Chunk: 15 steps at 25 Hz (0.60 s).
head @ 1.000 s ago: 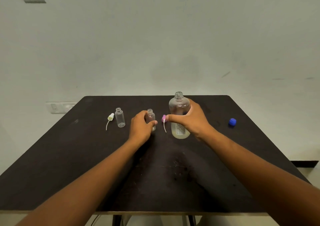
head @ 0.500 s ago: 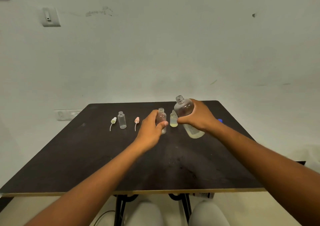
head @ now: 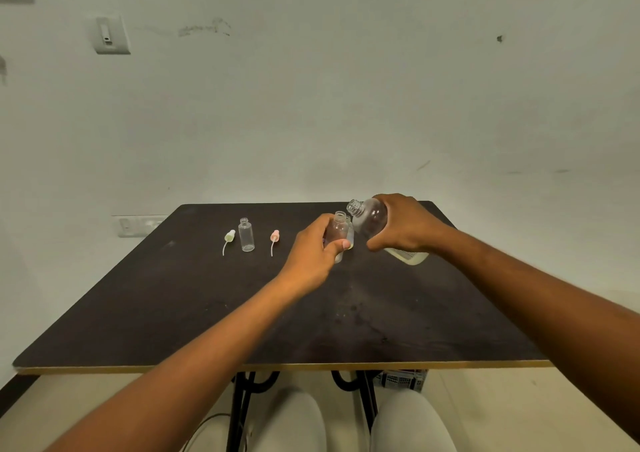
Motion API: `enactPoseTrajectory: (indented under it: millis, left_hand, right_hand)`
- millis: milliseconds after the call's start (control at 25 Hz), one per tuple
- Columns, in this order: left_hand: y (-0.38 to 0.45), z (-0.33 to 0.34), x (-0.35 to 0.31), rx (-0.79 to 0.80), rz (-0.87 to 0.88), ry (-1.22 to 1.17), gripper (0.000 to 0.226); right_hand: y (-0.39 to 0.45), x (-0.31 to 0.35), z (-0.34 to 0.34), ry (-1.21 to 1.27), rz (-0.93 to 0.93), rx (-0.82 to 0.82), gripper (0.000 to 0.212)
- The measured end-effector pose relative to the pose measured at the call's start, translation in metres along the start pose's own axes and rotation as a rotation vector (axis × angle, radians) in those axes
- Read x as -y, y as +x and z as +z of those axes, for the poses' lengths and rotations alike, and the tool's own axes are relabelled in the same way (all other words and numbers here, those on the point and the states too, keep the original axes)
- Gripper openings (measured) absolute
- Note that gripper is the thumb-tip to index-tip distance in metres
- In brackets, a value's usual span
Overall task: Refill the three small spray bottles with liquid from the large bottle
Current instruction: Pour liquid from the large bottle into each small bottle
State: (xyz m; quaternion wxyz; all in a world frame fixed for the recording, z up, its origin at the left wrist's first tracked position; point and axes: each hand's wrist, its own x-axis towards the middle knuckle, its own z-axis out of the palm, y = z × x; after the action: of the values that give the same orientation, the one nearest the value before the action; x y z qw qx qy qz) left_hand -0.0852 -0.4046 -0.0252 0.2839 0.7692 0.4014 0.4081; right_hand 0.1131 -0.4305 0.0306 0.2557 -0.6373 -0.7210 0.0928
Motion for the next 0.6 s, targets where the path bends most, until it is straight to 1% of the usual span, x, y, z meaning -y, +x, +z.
enactPoseTrajectory:
  millis: [80,240,600]
  left_hand:
    - [0.0003,-0.0006,-0.0006,-0.001,0.013,0.0,0.026]
    - [-0.0016,-0.0024,-0.0004,0.009,0.012,0.007,0.025]
    - [-0.0039,-0.0036,0.0051,0.018,-0.023,0.02,0.03]
  right_hand:
    - [0.0017,0.0013,0.0006,-0.027,-0.008,0.014,0.06]
    - [0.0023,0.0061,-0.0004,-0.073,-0.033,0.032,0.054]
    - [0.0092,0.0105,-0.0085,-0.243,-0.04,0.037,0.054]
